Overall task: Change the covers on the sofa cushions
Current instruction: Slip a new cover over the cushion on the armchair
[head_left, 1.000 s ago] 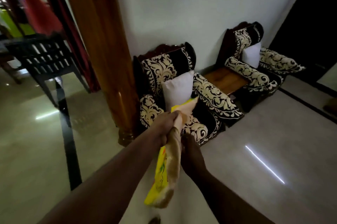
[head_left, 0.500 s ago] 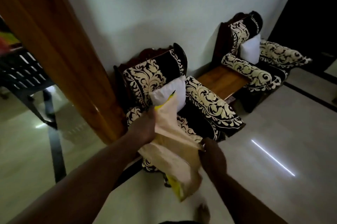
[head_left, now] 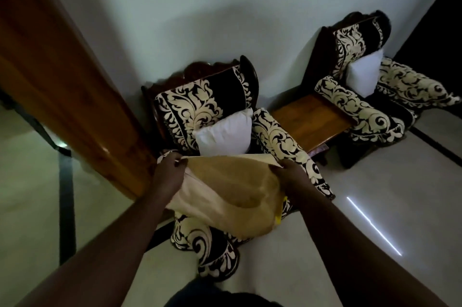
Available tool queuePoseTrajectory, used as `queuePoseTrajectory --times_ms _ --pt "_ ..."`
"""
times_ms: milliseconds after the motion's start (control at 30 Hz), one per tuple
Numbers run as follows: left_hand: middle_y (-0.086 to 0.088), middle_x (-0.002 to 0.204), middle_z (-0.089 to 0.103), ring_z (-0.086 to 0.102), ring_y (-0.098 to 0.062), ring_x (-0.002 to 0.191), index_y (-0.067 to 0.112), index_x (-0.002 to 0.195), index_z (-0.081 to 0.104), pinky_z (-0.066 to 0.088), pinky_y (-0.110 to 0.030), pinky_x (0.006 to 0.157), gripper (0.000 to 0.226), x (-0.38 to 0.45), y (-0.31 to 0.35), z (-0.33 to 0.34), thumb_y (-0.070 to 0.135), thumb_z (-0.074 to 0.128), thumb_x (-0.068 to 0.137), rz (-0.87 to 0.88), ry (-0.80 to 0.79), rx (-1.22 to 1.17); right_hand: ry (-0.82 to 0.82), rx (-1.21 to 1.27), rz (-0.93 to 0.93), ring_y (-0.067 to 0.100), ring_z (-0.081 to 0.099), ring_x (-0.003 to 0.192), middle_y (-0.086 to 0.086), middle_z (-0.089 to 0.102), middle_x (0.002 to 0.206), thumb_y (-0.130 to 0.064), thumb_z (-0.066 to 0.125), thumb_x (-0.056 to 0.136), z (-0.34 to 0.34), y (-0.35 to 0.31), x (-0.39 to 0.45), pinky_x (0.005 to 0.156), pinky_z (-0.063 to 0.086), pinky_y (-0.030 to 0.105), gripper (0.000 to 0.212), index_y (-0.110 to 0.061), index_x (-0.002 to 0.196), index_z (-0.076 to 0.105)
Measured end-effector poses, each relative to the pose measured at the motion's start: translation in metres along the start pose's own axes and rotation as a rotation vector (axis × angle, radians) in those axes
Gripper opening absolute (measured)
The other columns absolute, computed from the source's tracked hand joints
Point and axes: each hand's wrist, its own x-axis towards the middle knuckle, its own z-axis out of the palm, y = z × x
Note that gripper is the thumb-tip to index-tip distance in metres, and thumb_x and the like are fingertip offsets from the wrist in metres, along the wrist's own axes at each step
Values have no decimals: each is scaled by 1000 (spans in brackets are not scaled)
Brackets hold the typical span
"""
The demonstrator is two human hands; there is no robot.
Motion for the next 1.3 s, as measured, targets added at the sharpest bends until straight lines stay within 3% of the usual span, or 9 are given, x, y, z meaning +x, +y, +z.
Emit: queuePoseTrajectory --times_ms 133,267,367,533,667,833,967,1067,1300 --pt "-8 108 67 65 -28 97 17 122 61 58 -44 83 24 35 11 27 23 54 100 -334 -94 -445 231 65 -91 18 61 92 4 67 108 -24 60 98 15 -8 29 77 52 36 15 -19 111 64" --pt "-11 110 65 61 -34 101 16 116 60 41 -36 73 29 59 16 34 39 47 104 -66 -100 187 204 -665 -213 19 61 98 1 64 117 -28 58 99 14 -4 55 84 54 38 24 -23 122 63" --pt "-10 115 68 63 -34 104 20 120 62 42 -36 74 37 85 15 33 45 39 105 28 -57 357 261 -690 -218 20 59 101 1 60 117 -20 63 94 3 -16 85 82 54 40 24 -23 118 61" --pt "-12 136 60 58 -35 119 20 136 59 48 -40 94 53 110 2 57 52 30 106 -138 -296 368 91 -839 -188 21 58 98 4 64 115 -29 66 93 20 -23 126 81 50 36 19 -22 111 65" --pt "-12 147 52 51 -34 131 18 145 51 42 -39 102 54 115 -6 76 50 30 107 -210 -394 291 -82 -992 -201 28 60 110 8 64 121 -44 68 90 39 -21 171 87 50 37 44 -20 125 62" --pt "-14 142 57 55 -33 127 17 143 54 44 -35 98 50 128 -18 105 45 35 107 -349 -349 218 -397 -1172 -180 28 55 123 10 54 138 -67 66 83 64 -12 258 96 49 39 78 -19 142 48" --pt "-17 135 61 58 -33 121 11 134 62 45 -32 93 46 145 -23 142 42 43 106 -561 -229 124 -721 -1233 -198 30 54 122 13 48 141 -105 46 50 95 3 353 98 49 42 126 -20 144 44" --pt "-19 139 58 55 -34 125 10 137 60 43 -34 100 48 166 -29 160 42 44 106 -696 -208 61 -875 -1297 -226 34 42 136 12 36 154 -89 57 70 122 -7 410 110 41 45 109 -22 153 35" --pt "-21 99 65 64 -38 101 6 99 67 37 -30 73 41 201 -29 190 39 44 107 -800 -166 29 -577 -1511 -766 36 17 150 12 15 164 -70 65 82 199 -49 481 115 26 59 106 -23 159 10"
